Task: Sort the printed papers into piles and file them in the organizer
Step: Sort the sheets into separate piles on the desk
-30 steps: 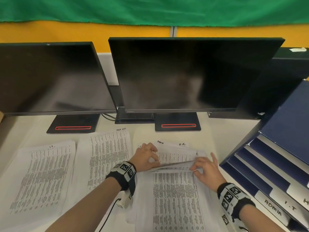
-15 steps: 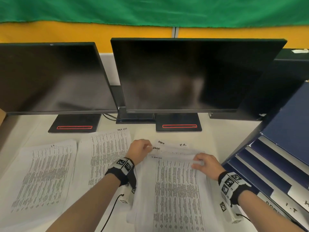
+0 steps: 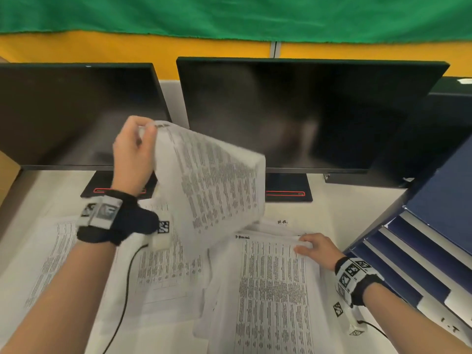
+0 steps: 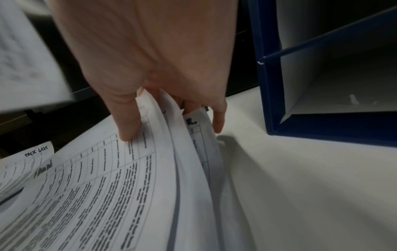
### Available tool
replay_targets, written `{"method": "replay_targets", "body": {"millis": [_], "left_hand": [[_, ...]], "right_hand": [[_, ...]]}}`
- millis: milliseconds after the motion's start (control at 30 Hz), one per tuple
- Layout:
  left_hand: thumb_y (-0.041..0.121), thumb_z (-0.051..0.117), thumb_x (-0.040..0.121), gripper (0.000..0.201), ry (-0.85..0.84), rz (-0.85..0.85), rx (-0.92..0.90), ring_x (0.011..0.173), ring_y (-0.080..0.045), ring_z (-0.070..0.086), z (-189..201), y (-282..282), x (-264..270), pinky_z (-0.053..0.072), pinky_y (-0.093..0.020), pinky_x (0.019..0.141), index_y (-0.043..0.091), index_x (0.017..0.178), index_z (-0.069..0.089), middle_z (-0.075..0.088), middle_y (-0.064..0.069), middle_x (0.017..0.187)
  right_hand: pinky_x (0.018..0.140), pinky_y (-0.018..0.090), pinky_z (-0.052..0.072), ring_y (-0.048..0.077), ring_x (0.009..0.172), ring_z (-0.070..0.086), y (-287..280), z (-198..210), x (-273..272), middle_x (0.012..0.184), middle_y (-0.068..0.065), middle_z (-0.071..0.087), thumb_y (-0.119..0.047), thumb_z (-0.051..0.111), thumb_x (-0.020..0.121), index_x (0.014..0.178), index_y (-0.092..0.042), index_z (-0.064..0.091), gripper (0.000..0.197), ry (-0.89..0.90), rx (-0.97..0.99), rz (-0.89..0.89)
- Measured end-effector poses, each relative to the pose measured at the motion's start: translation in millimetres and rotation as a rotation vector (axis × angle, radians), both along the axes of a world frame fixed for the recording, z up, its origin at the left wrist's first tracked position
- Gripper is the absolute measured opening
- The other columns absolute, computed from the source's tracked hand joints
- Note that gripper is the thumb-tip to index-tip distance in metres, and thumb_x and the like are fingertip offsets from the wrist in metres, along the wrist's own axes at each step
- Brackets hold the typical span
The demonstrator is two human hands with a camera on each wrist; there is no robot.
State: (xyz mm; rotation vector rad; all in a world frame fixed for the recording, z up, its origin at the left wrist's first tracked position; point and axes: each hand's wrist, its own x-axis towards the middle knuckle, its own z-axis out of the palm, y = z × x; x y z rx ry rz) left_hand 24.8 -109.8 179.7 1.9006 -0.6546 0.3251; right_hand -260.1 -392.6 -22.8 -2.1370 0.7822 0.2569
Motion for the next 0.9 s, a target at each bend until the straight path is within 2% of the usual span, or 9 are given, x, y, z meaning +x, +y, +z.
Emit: {"method": "replay_targets", "body": {"millis": [100, 200, 333, 433, 567, 667, 767, 833, 900], "left_hand": [[0.027, 0.048, 0.095, 0.011, 0.096, -0.033, 0.097, 0.068, -0.003, 0.051, -13.5, 4.3, 17.2, 0.042, -0.015, 0.06, 0.019, 0.097, 0.054, 0.056, 0.007, 0.08], [0.022, 0.05, 0.096, 0.012, 0.153, -0.175, 0.157, 0.058, -0.006, 0.045, -53.8, -2.4, 4.9, 0.037, -0.011, 0.051, 0.027, 0.085, 0.054, 0.055, -0.003, 0.074], [0.024, 0.048, 0.096, 0.011, 0.322, -0.332, 0.301, 0.061, -0.012, 0.049, -126.6, -19.6, -47.0, 0.046, -0.031, 0.058, 0.023, 0.088, 0.055, 0.057, 0.0, 0.075], [0.028, 0.044, 0.098, 0.012, 0.422, -0.454, 0.44, 0.047, -0.012, 0.041, -177.7, -31.5, -91.4, 0.035, -0.026, 0.043, 0.022, 0.095, 0.055, 0.053, 0.002, 0.062], [0.027, 0.044, 0.098, 0.013, 0.483, -0.452, 0.457, 0.039, -0.005, 0.032, -217.7, -42.4, -115.4, 0.027, -0.019, 0.041, 0.018, 0.095, 0.053, 0.045, 0.008, 0.054], [0.024, 0.044, 0.098, 0.016, 0.48, -0.374, 0.453, 0.041, -0.004, 0.034, -225.3, -49.6, -120.1, 0.024, -0.016, 0.043, 0.012, 0.097, 0.054, 0.044, 0.009, 0.053], [0.022, 0.046, 0.097, 0.014, 0.523, -0.329, 0.413, 0.041, -0.006, 0.033, -229.6, -55.0, -120.9, 0.024, -0.017, 0.042, 0.012, 0.097, 0.055, 0.044, 0.007, 0.053], [0.022, 0.048, 0.097, 0.013, 0.552, -0.304, 0.39, 0.043, -0.006, 0.033, -232.9, -57.9, -122.0, 0.025, -0.018, 0.044, 0.012, 0.098, 0.056, 0.045, 0.008, 0.054], [0.023, 0.049, 0.096, 0.015, 0.583, -0.299, 0.422, 0.046, -0.005, 0.036, -232.4, -59.5, -124.3, 0.027, -0.015, 0.044, 0.012, 0.1, 0.058, 0.045, 0.009, 0.058]], "right_hand": [[0.104, 0.032, 0.037, 0.022, 0.12, 0.052, 4.4, 7.9, 3.4, 0.129, 0.005, 0.057, -0.042, 0.067, 0.079, 0.116, -0.013, 0.063, 0.047, 0.022, -0.005, -0.001], [0.103, 0.027, 0.031, 0.023, 0.126, 0.046, 5.6, 13.5, 4.9, 0.135, 0.009, 0.051, -0.03, 0.064, 0.085, 0.122, -0.006, 0.058, 0.044, 0.026, 0.022, -0.044], [0.109, 0.032, 0.031, 0.019, 0.124, 0.047, 3.9, 15.6, 3.8, 0.133, 0.003, 0.053, -0.06, 0.065, 0.071, 0.119, -0.012, 0.061, 0.069, -0.017, 0.085, -0.048], [0.111, 0.037, 0.032, 0.015, 0.117, 0.052, -3.5, 5.6, 2.6, 0.127, 0.0, 0.059, -0.03, 0.066, 0.083, 0.112, -0.015, 0.066, 0.033, -0.055, 0.14, -0.037], [0.103, 0.031, 0.039, 0.02, 0.107, 0.058, 1.9, 20.7, 4.3, 0.12, 0.007, 0.061, -0.019, 0.057, 0.091, 0.115, -0.005, 0.061, 0.029, -0.043, 0.257, -0.106], [0.101, 0.031, 0.034, 0.015, 0.109, 0.05, 7.1, 27.5, 4.0, 0.114, -0.004, 0.053, -0.034, 0.055, 0.091, 0.113, -0.006, 0.063, 0.037, -0.032, 0.267, -0.123], [0.098, 0.031, 0.038, 0.014, 0.108, 0.056, 8.1, 21.7, 0.2, 0.11, -0.006, 0.062, -0.069, 0.066, 0.061, 0.092, -0.02, 0.069, 0.058, -0.03, 0.215, -0.043], [0.095, 0.029, 0.042, 0.016, 0.107, 0.057, 10.8, 19.3, -3.2, 0.109, -0.004, 0.063, -0.051, 0.076, 0.064, 0.096, -0.019, 0.068, 0.046, 0.004, 0.166, 0.009], [0.102, 0.034, 0.04, 0.019, 0.113, 0.053, 12.2, 15.6, -5.6, 0.119, 0.0, 0.059, -0.033, 0.079, 0.069, 0.111, -0.016, 0.063, 0.047, 0.028, 0.083, 0.032]]}}
